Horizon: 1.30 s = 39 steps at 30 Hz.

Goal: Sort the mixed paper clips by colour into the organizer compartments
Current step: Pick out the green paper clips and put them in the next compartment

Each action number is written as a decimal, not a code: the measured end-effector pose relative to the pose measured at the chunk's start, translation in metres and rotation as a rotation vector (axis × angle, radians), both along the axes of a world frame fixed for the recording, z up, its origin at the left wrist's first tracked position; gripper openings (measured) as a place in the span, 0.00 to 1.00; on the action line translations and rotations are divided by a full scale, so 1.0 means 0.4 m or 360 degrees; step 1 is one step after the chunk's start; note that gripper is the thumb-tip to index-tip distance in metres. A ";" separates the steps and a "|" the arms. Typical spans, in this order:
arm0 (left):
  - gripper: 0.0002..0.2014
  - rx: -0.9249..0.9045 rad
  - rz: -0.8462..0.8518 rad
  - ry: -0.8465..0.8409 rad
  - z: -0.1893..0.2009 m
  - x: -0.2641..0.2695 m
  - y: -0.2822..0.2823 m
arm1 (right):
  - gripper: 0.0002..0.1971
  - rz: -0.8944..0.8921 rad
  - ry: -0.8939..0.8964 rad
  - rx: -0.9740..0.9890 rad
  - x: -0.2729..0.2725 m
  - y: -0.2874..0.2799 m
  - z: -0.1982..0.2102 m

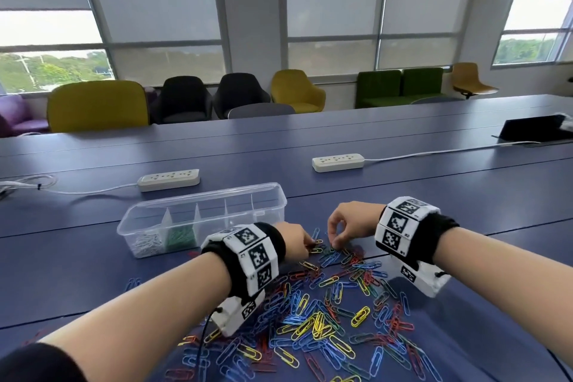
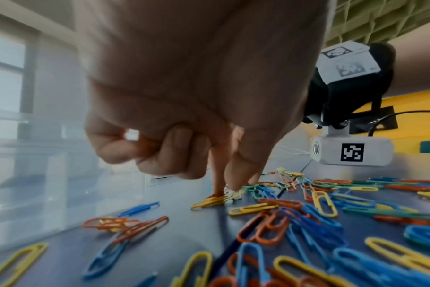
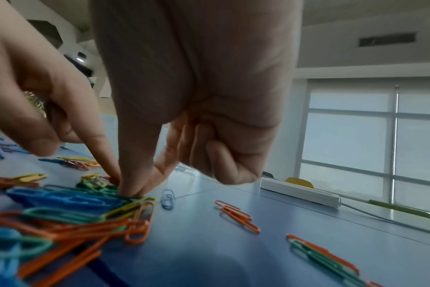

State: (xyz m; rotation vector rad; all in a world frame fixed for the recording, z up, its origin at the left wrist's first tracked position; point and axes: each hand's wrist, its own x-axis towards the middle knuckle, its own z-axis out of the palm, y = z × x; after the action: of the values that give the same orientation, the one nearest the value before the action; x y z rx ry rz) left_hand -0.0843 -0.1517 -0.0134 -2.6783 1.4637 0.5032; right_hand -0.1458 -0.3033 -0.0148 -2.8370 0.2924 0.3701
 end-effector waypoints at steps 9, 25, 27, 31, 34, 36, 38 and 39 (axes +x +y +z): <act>0.09 -0.0248 -0.0028 0.0010 -0.022 0.028 -0.024 | 0.07 0.0120 0.0051 0.0021 0.000 0.009 0.001; 0.19 -0.0109 0.0181 0.0213 -0.012 0.029 -0.040 | 0.14 -0.0152 -0.0019 0.0125 -0.023 -0.002 -0.020; 0.14 -0.0360 0.0290 0.0636 0.004 0.038 -0.017 | 0.11 -0.0180 0.0005 0.0252 -0.029 -0.004 -0.017; 0.14 -0.1040 0.0576 0.1623 0.028 0.042 0.038 | 0.03 -0.0150 0.0055 0.0282 -0.040 0.005 -0.009; 0.14 -0.1229 0.0612 0.1900 0.037 0.037 0.072 | 0.14 -0.0025 0.0096 0.0125 -0.034 0.015 -0.002; 0.10 -0.1338 0.0670 0.2083 0.034 0.043 0.099 | 0.15 0.0050 0.0144 0.0051 -0.027 0.018 -0.005; 0.13 -0.1462 0.0777 0.2296 0.027 0.050 0.126 | 0.16 0.0052 0.0155 0.0007 -0.020 0.017 -0.013; 0.14 -0.1521 0.0824 0.2420 0.023 0.053 0.139 | 0.16 0.0046 0.0163 -0.0008 -0.017 0.015 -0.017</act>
State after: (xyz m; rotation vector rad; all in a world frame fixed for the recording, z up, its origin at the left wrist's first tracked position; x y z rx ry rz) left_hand -0.0632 -0.0961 -0.0040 -3.3547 1.0959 3.0389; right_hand -0.1526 -0.2973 -0.0214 -2.8347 0.2727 0.5223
